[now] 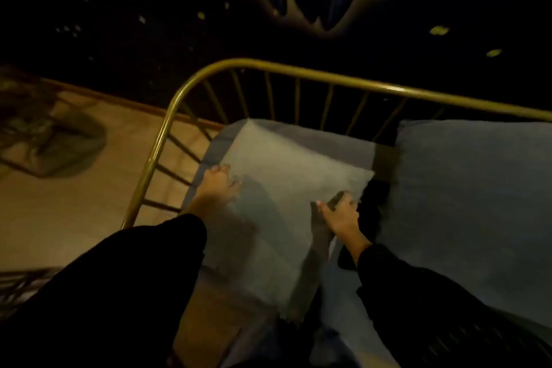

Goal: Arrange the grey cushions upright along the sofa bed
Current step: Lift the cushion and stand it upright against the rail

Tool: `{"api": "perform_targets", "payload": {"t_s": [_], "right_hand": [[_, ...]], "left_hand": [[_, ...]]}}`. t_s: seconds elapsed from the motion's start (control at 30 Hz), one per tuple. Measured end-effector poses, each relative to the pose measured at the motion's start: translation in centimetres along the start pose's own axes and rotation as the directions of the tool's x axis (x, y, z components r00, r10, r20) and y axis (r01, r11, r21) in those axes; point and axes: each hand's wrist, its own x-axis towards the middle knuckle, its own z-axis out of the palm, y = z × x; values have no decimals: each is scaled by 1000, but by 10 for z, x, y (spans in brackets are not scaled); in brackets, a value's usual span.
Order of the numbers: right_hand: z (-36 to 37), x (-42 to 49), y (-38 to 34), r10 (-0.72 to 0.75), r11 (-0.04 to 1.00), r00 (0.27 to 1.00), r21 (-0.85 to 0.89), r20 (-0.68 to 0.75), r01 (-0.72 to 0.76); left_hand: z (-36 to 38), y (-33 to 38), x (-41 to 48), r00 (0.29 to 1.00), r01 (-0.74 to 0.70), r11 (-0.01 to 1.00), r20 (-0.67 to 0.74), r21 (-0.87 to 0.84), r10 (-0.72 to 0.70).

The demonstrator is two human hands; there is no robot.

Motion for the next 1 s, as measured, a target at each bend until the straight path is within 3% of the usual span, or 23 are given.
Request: {"api": "perform_targets", "payload": {"t_s": [0.07,0.2,0.37,0.5,0.63,0.83,1.0], "right_hand": [[18,3,5,78,994,997,83,-14,-77],[48,2,24,148,951,988,281,-50,-128],[58,9,35,167,874,980,477,-110,-96],[59,9,36,142,813,983,580,-113,-50],[56,-6,35,114,800,988,600,-101,-31],[47,-28,50,107,866,989,498,-105,-41],[56,-40,69,138,898,988,429,-66,-97]], "left_hand": [[10,-11,11,996,-16,998,-83,-53,12],[26,-32,34,945,279,938,230,-206,-231],[35,-49,69,917,364,852,305,-377,-256],[32,-49,70,887,431,820,343,-377,-308],[29,-36,50,910,411,818,244,-404,-337],[42,-44,5,889,457,771,206,-443,-409],[57,-67,-22,871,483,728,355,-487,-340]]}}
